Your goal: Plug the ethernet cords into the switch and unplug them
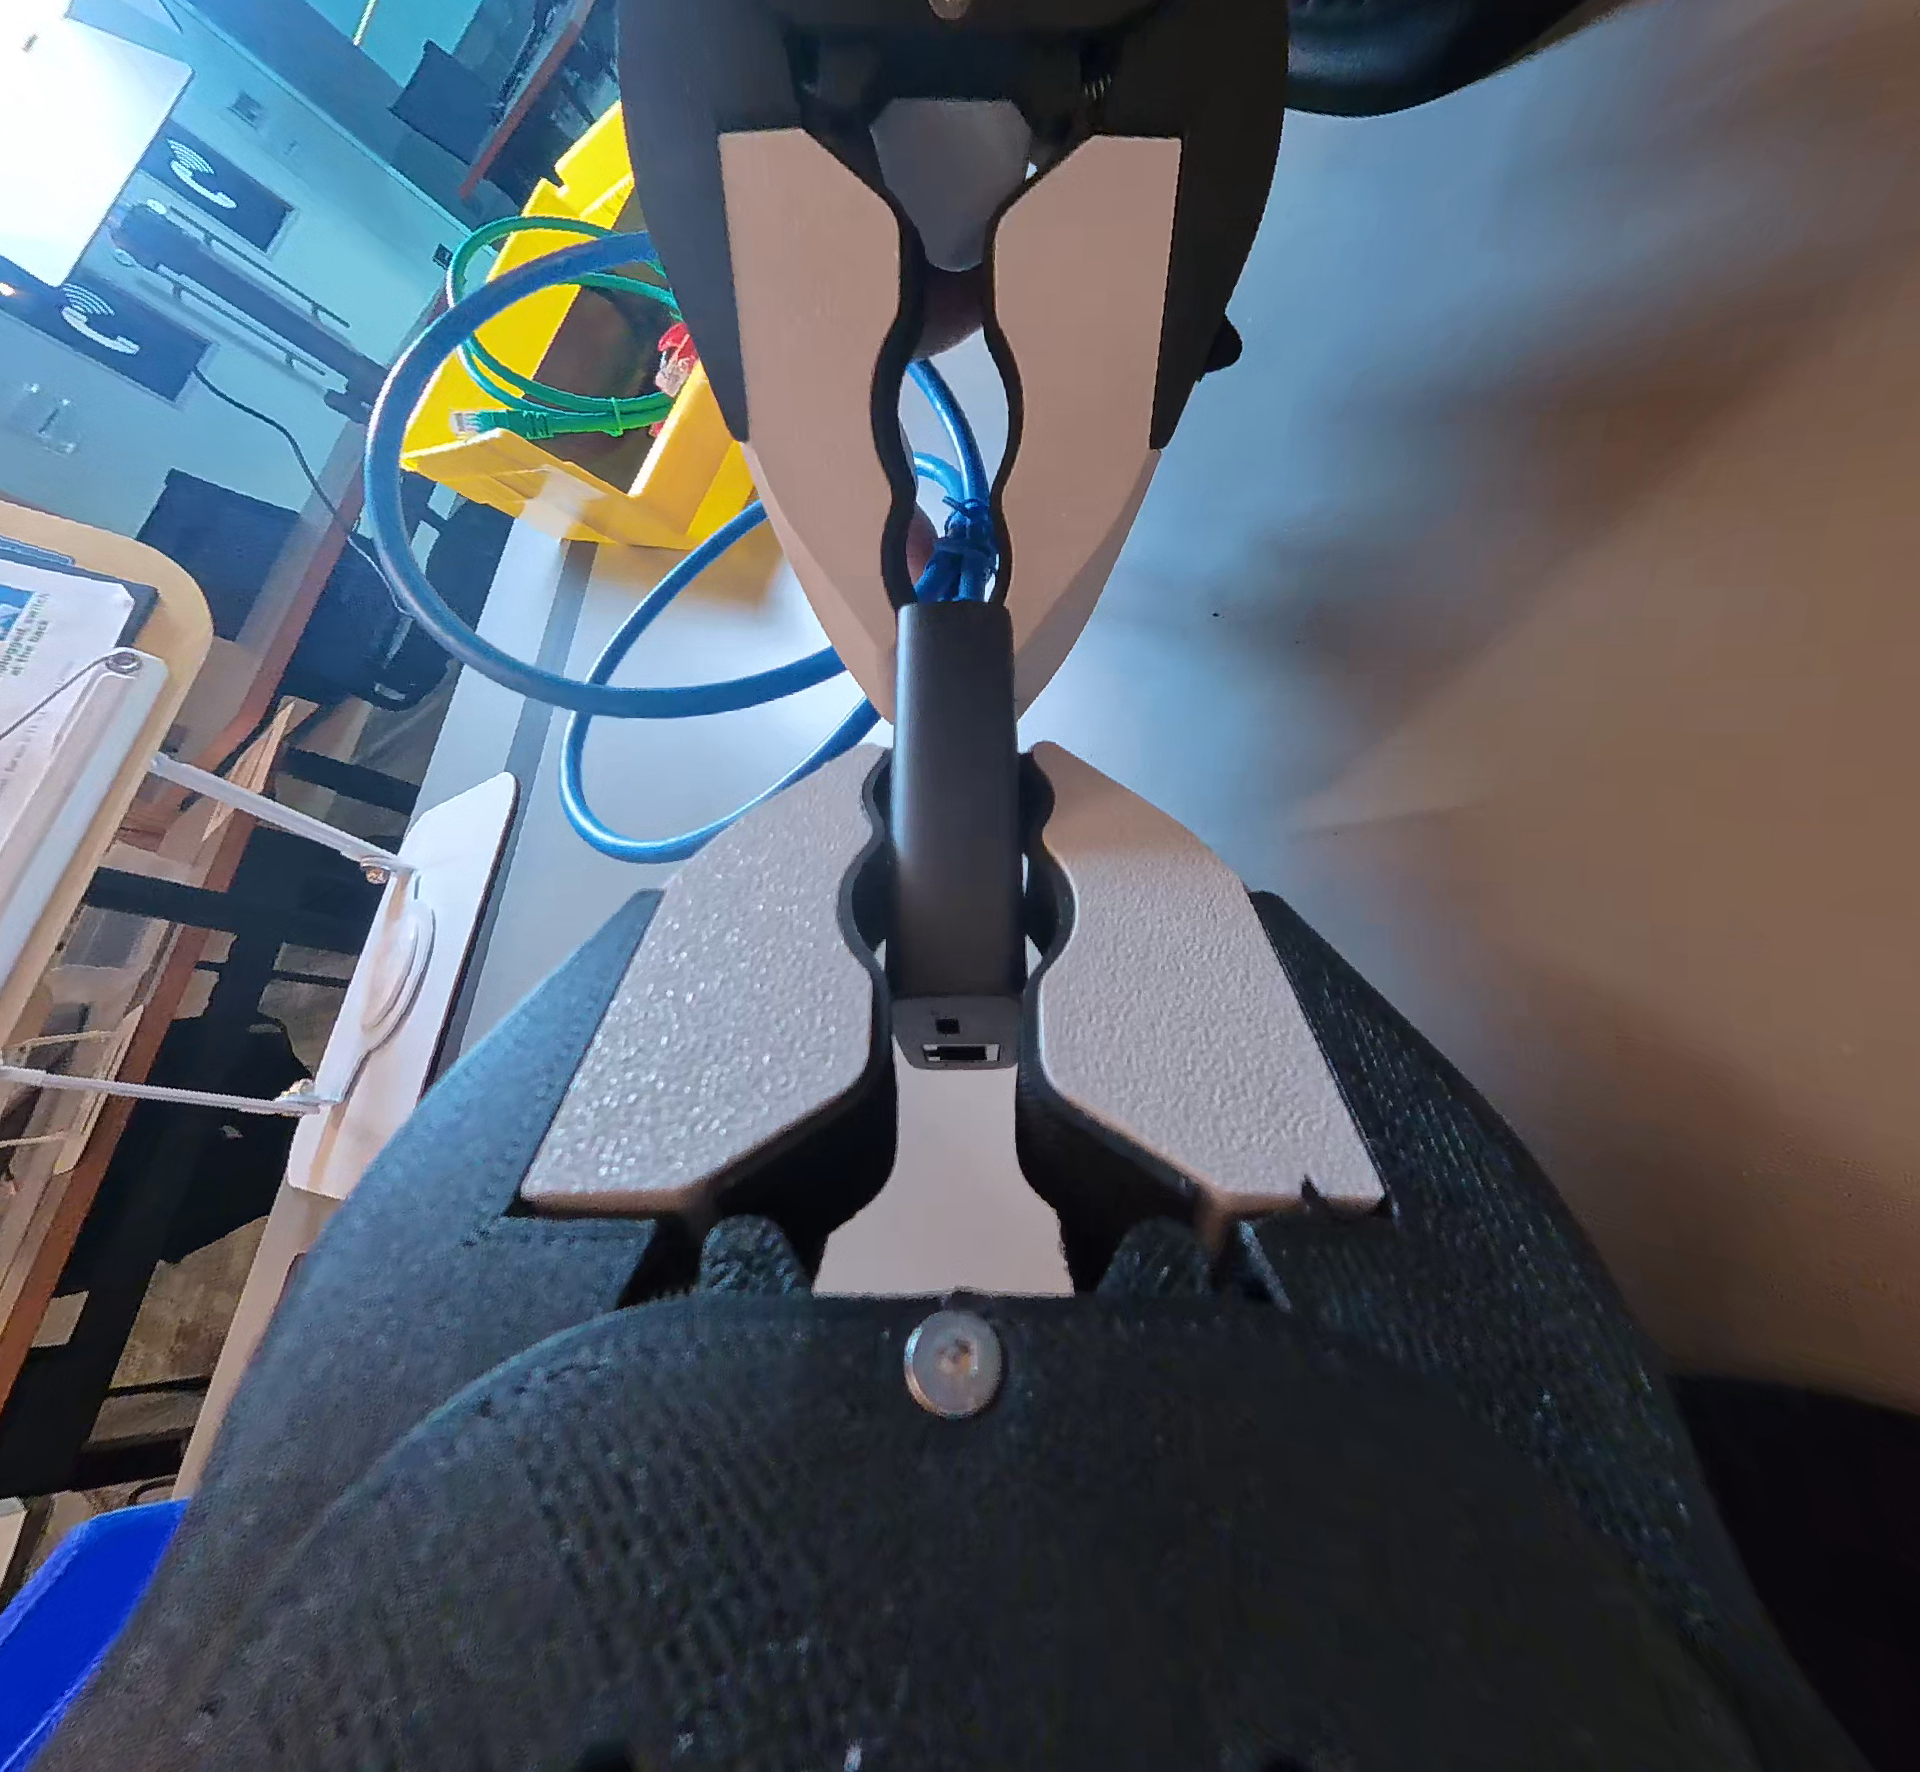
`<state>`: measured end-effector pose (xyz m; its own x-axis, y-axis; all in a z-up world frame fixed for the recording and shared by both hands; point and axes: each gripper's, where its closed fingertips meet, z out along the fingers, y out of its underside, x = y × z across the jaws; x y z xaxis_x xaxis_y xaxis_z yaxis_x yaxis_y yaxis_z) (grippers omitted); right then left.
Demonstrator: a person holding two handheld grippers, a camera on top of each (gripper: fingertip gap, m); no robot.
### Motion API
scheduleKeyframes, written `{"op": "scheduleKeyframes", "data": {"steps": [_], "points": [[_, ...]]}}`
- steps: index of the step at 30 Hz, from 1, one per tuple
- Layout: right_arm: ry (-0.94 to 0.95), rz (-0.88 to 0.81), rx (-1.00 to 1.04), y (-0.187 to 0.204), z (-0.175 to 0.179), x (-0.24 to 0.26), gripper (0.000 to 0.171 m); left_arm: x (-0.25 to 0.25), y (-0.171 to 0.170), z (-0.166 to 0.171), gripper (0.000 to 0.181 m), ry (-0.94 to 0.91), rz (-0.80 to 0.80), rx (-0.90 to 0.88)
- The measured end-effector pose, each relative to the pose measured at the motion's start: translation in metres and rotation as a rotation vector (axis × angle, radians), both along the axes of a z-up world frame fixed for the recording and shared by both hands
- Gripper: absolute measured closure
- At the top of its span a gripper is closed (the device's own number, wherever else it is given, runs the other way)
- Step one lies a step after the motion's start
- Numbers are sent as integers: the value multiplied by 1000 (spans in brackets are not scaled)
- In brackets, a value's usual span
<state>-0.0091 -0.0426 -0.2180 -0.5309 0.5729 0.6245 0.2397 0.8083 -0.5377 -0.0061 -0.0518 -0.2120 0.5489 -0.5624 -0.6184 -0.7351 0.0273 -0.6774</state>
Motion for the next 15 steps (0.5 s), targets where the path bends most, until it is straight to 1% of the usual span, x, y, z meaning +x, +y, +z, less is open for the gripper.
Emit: {"op": "scheduleKeyframes", "data": {"steps": [4, 8, 15], "points": [[9, 30, 14, -4, 1, 2, 158, 1, -3, -1, 160, 32, -9, -11], [40, 68, 51, -7, 5, 4, 157, 4, -5, 5, 160, 117, -36, 59], [24, 181, 181, -18, -6, 16, 158, 13, -14, -7, 159, 137, -118, -8]]}}
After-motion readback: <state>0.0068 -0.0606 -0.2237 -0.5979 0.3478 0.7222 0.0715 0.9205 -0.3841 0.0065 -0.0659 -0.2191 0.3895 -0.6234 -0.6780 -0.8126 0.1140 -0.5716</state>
